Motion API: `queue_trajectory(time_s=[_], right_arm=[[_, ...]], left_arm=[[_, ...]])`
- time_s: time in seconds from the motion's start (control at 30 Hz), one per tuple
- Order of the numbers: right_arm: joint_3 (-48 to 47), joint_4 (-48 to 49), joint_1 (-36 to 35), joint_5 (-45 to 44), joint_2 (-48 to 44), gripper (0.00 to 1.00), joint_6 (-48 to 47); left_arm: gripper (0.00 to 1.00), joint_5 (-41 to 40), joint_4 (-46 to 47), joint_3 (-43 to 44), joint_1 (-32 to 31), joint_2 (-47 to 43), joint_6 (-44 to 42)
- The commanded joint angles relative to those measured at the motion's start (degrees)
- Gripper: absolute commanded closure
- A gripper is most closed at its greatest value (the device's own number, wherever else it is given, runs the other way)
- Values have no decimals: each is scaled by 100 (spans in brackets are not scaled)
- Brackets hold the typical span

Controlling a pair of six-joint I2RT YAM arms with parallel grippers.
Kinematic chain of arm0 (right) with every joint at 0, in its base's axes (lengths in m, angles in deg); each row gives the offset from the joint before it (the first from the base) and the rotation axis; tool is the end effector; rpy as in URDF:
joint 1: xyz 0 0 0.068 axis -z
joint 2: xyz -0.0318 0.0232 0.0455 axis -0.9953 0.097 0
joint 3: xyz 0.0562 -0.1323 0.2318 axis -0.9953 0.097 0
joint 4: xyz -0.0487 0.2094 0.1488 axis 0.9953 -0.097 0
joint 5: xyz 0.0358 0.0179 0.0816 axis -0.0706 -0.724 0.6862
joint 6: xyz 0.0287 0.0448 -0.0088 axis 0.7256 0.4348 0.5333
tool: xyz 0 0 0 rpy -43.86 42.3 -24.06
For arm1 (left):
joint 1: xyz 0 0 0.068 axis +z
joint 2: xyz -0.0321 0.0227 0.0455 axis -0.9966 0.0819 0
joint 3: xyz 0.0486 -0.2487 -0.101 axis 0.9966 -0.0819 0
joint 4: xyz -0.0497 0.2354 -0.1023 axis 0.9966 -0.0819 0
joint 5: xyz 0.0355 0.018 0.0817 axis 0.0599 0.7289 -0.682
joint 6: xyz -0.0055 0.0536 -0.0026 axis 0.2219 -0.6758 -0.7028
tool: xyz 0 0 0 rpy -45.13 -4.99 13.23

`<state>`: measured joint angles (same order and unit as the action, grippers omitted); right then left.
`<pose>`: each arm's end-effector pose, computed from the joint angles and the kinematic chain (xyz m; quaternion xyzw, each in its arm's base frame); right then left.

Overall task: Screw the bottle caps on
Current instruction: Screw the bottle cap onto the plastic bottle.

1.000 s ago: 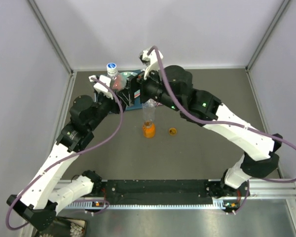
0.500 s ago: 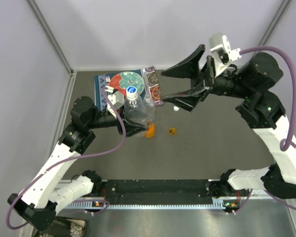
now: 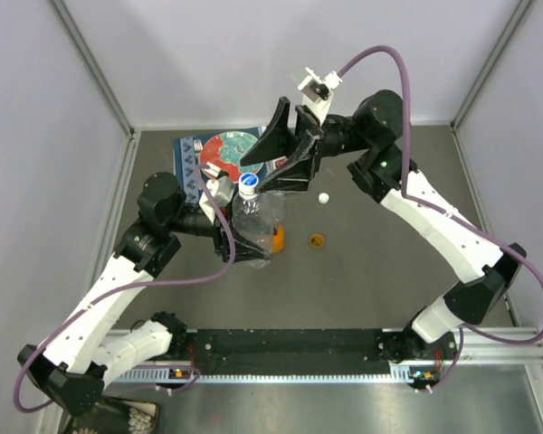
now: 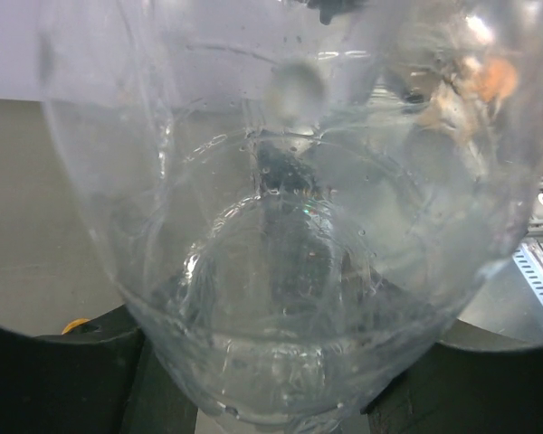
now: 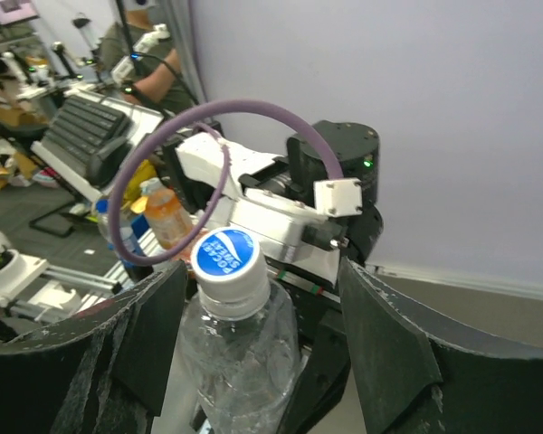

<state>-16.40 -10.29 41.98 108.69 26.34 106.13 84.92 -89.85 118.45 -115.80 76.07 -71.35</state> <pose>0.2107 0.2368 0.5281 -0.4967 0.4028 0.6632 0.3889 0.1463 -0.1247 0.4050 0.4997 0.5017 -0.5747 0.4102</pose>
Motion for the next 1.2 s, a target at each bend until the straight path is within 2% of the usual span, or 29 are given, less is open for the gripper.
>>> queue_trajectory(time_s=[0.0, 0.23, 0.53, 0.63, 0.83, 0.87, 0.97, 1.1, 1.17], right_arm=[[-41, 2107, 45, 482, 21, 32, 1360], [-6, 3277, 27, 596, 329, 38, 2389], [-296, 3164, -140, 649, 636, 38, 2363], [-314, 3217, -201, 675, 654, 41, 2381], [-243, 3251, -263, 719, 654, 59, 2372], [-234, 3260, -263, 719, 654, 69, 2381], [-147, 3269, -272, 728, 645, 84, 2372], [38, 3252, -263, 754, 575, 90, 2328], [160, 2894, -272, 755, 514, 91, 2197]], left_arm=[[85, 181, 315, 157, -35, -32, -18], [86, 101, 315, 157, -44, -50, -36], [86, 110, 323, 157, -35, -67, -1], [86, 66, 315, 157, -35, -67, -9], [87, -109, 315, 105, -35, -93, -27], [87, -136, 315, 96, -35, -94, -27], [87, -250, 245, 78, -35, -111, -53], [87, -435, 139, 104, -26, -129, -132], [87, -653, 122, 113, -26, -129, -176]])
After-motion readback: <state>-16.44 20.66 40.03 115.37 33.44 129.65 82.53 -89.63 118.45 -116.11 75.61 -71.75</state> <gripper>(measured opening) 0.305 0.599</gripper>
